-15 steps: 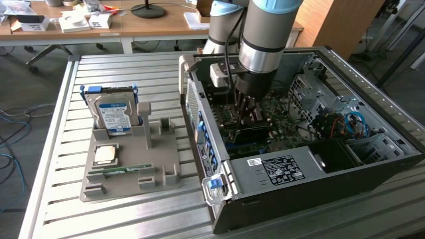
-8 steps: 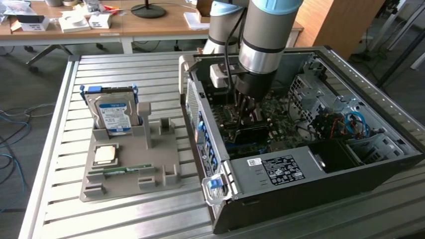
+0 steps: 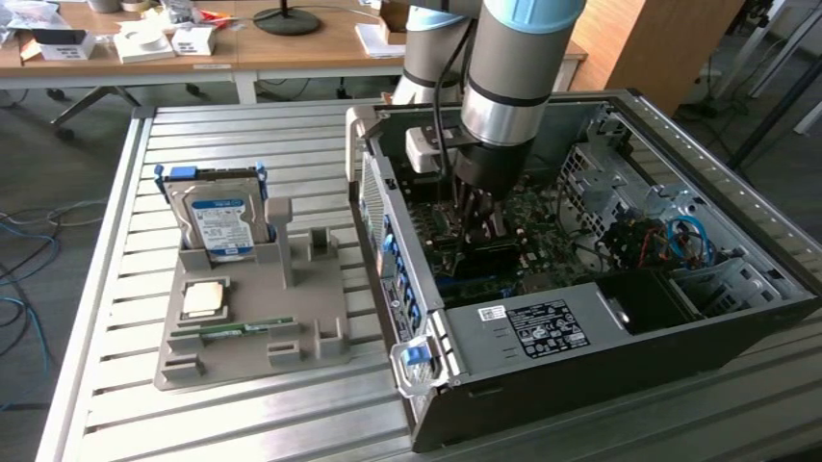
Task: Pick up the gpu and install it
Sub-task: 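Press down on the gpu until it lock into place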
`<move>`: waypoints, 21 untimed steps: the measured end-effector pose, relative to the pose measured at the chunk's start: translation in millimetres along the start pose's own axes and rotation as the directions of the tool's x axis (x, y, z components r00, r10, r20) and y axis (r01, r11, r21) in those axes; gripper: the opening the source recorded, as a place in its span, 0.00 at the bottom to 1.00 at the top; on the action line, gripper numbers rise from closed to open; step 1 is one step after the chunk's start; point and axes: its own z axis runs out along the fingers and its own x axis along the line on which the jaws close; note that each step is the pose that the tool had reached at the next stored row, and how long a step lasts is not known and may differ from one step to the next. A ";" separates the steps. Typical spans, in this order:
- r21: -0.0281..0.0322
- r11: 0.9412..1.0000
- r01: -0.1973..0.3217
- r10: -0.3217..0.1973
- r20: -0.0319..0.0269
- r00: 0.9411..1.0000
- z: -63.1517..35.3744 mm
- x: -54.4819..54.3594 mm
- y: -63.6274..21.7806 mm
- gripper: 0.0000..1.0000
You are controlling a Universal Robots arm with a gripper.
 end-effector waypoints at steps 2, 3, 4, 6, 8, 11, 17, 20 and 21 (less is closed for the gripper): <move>0.000 1.000 0.000 0.000 0.000 1.000 0.6 0.0 0.0 0.11; 0.000 1.000 0.000 0.000 0.000 1.000 0.9 0.0 0.0 0.11; 0.000 1.000 0.000 0.000 0.000 1.000 1.1 0.0 0.0 0.11; 0.000 1.000 0.000 0.000 0.000 1.000 1.3 0.0 0.0 0.11; 0.000 1.000 0.000 0.000 0.000 1.000 1.5 0.0 0.0 0.11; 0.000 1.000 0.000 0.000 0.000 1.000 1.6 0.0 0.0 0.11; 0.000 1.000 0.000 0.000 0.000 1.000 2.2 0.0 0.0 0.11; 0.000 1.000 0.000 0.000 0.000 1.000 2.4 0.0 0.1 0.11; 0.000 1.000 0.000 0.000 0.000 1.000 2.4 0.0 0.0 0.11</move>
